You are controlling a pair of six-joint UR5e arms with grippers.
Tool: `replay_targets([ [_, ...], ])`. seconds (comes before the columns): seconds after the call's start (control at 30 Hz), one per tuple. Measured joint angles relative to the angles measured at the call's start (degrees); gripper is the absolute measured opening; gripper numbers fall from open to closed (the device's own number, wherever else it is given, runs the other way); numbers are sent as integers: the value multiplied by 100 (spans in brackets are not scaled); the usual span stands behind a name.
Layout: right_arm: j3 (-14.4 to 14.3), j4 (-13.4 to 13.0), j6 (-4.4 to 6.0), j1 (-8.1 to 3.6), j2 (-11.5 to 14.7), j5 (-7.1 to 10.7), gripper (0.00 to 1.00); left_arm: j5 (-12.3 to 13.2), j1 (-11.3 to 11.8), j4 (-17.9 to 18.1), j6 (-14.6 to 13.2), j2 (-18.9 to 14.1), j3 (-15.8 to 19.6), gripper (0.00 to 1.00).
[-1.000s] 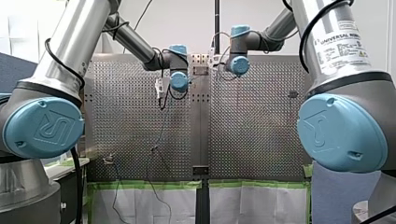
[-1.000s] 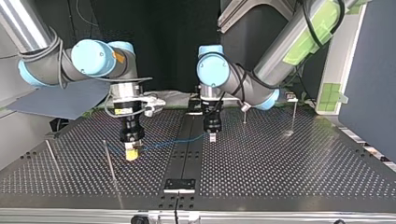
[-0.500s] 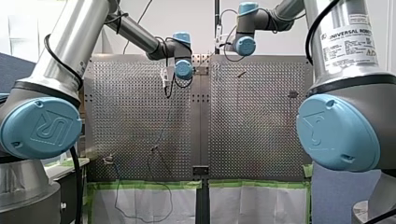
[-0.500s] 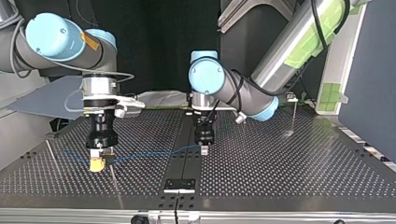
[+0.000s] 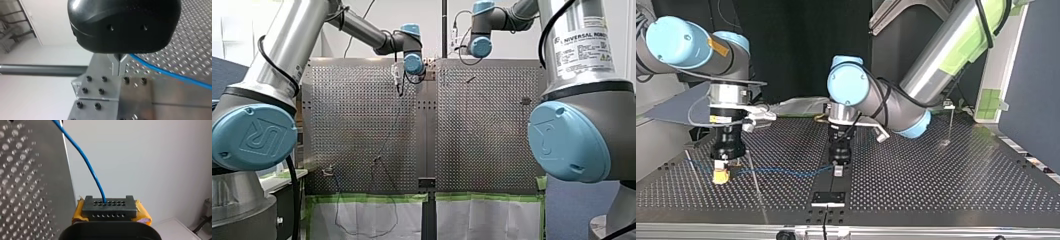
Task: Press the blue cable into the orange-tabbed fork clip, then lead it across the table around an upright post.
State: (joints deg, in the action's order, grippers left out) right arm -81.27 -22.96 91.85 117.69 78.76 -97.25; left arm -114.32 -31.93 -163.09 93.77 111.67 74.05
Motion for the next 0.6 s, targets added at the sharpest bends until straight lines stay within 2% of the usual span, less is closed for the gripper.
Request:
replay_targets([
  [0.23, -2, 141, 15, -149, -3, -41, 0, 92, -80, -217, 35, 209, -386, 0],
  [0.43, -1, 186, 45, -293, -5, -53, 0, 102, -127, -315, 70, 240, -713, 0],
  [0.6, -1, 216, 82, -419, -7, -72, 0, 104, -148, -342, 93, 263, -807, 0],
])
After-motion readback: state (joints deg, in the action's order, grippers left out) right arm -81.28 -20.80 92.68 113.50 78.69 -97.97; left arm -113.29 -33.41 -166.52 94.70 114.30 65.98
